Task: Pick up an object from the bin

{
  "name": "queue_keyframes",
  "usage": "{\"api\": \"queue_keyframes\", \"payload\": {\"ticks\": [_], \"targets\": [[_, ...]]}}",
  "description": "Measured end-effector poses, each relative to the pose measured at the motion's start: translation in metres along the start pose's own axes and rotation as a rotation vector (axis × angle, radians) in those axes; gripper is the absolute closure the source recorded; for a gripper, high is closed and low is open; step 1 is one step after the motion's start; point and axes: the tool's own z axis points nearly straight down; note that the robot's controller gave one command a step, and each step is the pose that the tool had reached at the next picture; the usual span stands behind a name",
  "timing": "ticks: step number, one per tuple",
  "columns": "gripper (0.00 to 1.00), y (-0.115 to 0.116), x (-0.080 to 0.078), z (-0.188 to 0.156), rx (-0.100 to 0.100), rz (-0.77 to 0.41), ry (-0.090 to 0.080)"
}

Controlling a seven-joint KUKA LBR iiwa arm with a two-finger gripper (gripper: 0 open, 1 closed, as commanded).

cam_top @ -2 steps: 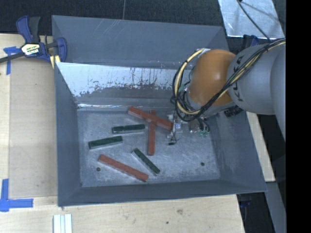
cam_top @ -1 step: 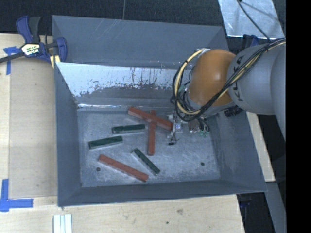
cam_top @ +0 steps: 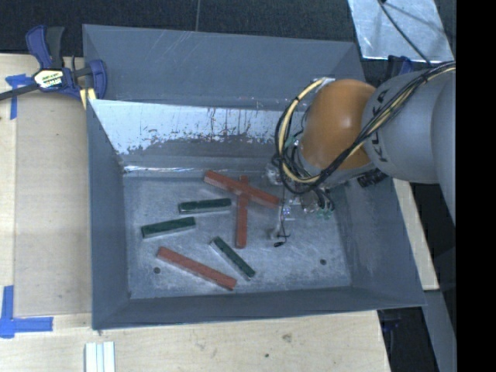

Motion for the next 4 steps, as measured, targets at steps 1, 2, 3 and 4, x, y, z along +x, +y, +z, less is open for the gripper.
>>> {"api": "queue_keyframes", "payload": {"ticks": [1,2,3,4], "targets": [[1.0,0.0001,-0.0004,-0.0005,0.0,0.0,-0.001],[0.0,0.0001,0.0,0.0,0.0,-0.001,0.0],[1.0,0.0001,-0.0005,-0.0005,0.0,-0.001,-0.001],[1.0,0.0001,-0.0005,-0.0005,0.0,-0.001,-0.001]]}}
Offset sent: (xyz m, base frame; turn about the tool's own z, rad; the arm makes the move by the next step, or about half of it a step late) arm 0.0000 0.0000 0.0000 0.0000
